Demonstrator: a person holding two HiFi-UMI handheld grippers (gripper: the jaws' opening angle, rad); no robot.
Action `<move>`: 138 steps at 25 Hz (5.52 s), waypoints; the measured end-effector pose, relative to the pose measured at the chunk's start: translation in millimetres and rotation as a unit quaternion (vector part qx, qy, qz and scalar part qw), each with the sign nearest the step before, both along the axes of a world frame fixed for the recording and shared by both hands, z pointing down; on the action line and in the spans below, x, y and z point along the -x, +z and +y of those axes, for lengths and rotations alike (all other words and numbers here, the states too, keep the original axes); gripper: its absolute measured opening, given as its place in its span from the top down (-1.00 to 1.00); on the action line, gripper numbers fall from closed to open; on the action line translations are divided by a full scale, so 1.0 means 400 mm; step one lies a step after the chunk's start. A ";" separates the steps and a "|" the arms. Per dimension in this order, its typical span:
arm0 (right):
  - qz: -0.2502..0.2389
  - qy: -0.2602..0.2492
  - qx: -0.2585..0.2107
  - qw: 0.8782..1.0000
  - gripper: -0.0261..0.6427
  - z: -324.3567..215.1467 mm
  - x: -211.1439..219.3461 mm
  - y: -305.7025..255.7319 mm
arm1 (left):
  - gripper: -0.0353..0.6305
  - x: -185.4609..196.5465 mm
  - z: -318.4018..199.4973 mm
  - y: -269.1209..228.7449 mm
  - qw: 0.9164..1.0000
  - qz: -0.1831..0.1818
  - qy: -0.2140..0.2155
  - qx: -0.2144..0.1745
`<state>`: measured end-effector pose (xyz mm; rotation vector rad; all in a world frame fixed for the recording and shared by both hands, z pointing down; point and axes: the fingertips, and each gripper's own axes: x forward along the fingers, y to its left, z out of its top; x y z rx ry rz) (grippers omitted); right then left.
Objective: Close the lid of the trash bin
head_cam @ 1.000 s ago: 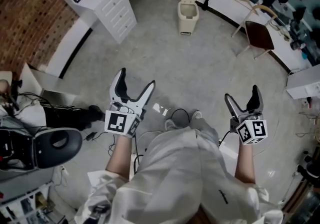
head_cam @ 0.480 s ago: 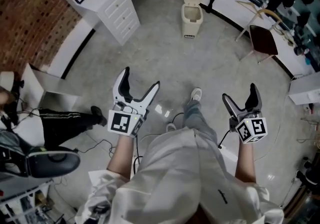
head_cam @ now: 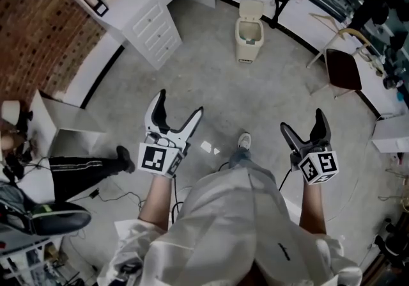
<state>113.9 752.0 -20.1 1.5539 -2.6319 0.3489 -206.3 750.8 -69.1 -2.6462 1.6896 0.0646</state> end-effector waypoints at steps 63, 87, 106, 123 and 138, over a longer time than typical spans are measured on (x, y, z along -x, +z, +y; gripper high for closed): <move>0.043 -0.077 0.032 0.996 -0.81 -1.627 -0.078 0.142 | -0.40 -0.306 -1.709 0.273 0.989 -0.033 0.111 0.091; 0.071 -0.108 0.078 0.988 -0.71 -2.170 -0.151 0.807 | -0.26 -0.429 -2.164 0.960 0.981 -0.077 0.077 0.158; 0.090 -0.116 0.102 0.984 -0.46 -2.313 -0.054 1.178 | -0.04 -0.445 -2.306 1.352 0.970 -0.121 0.118 0.175; 0.126 -0.078 0.113 0.982 0.15 -2.370 -0.039 1.304 | 0.22 -0.469 -2.360 1.452 0.965 -0.139 0.134 0.177; 0.177 -0.082 0.097 0.976 0.58 -2.375 -0.033 1.307 | 0.53 -0.486 -2.380 1.435 0.965 -0.158 0.140 0.155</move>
